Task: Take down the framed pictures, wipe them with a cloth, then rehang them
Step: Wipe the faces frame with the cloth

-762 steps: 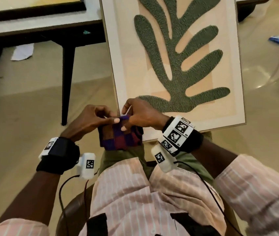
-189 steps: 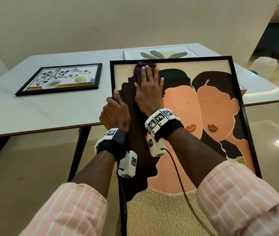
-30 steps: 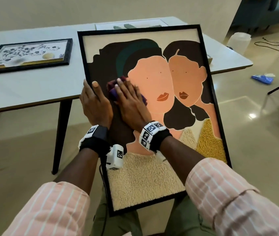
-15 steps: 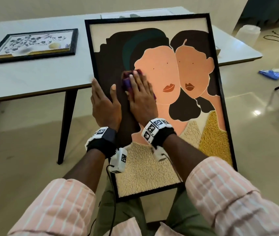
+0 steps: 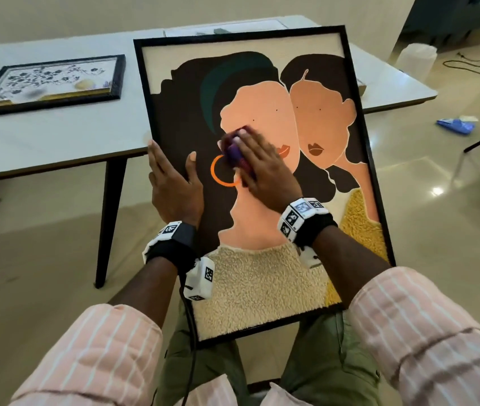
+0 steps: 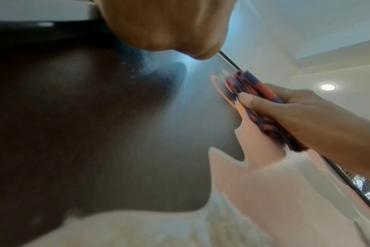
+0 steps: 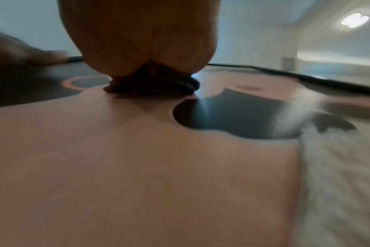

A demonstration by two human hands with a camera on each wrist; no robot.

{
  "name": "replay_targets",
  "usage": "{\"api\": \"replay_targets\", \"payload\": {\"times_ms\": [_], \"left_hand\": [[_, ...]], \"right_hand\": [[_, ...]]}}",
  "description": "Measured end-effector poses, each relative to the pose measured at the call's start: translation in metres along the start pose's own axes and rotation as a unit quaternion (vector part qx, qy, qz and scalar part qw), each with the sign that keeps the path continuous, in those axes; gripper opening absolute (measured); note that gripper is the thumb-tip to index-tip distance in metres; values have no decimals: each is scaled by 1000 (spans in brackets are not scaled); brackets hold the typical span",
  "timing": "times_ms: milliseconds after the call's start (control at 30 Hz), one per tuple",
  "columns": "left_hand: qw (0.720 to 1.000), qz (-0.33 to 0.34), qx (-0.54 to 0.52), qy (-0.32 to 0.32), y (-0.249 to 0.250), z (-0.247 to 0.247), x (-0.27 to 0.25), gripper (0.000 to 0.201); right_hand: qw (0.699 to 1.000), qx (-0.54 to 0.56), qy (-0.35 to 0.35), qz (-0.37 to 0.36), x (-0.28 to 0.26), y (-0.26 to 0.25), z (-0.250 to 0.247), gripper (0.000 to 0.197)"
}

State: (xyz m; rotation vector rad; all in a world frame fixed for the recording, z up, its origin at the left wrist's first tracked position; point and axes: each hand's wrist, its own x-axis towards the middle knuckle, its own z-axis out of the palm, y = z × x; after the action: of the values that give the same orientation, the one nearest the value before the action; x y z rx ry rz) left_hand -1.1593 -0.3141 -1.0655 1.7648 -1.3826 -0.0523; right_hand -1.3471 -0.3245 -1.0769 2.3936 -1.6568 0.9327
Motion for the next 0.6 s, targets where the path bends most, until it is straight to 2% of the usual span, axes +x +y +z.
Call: {"api": "replay_targets", "payload": {"times_ms": [67, 100, 133, 200, 233, 267, 367, 400, 467, 533, 567, 600], "left_hand": [[1000, -2, -1, -1, 0, -1, 0, 77], [1000, -2, -2, -2, 0, -1, 0, 77], [1000, -1, 1, -2, 0, -1, 1, 77], [1000, 0, 10, -3, 0, -1, 0, 78], [1000, 2, 14, -5, 0, -1, -1, 79], [1000, 2, 18, -6, 0, -1, -2, 79], [1000, 1, 16, -7, 1, -2, -1, 80], [1000, 2, 17, -7, 1, -2, -1, 80], [1000, 1, 26, -3, 1, -2, -1, 82], [999, -1, 32, -1, 2, -1, -2, 84], [999, -2, 32, 1, 3, -1, -3, 85], [1000, -4, 30, 3, 3, -2, -2, 85]], "right_hand": [[988, 17, 56, 141, -3, 1, 1, 59], [984, 14, 65, 163, -5, -5, 3, 59], [989, 6, 54, 134, -9, -7, 3, 59], [1000, -7, 0, 22, -19, 4, -2, 58], [1000, -13, -11, -2, -23, 15, -8, 58], [1000, -14, 1, 13, -22, 25, -11, 57], [976, 11, 96, 196, -19, 27, -13, 56], [976, 4, 89, 200, -19, 24, -13, 56], [993, -10, 23, 114, -26, 30, -18, 55], [997, -35, 14, 67, -30, 57, -32, 55], [994, -46, 38, 92, -30, 70, -38, 55], [985, -51, 70, 148, -28, 80, -42, 55]]}}
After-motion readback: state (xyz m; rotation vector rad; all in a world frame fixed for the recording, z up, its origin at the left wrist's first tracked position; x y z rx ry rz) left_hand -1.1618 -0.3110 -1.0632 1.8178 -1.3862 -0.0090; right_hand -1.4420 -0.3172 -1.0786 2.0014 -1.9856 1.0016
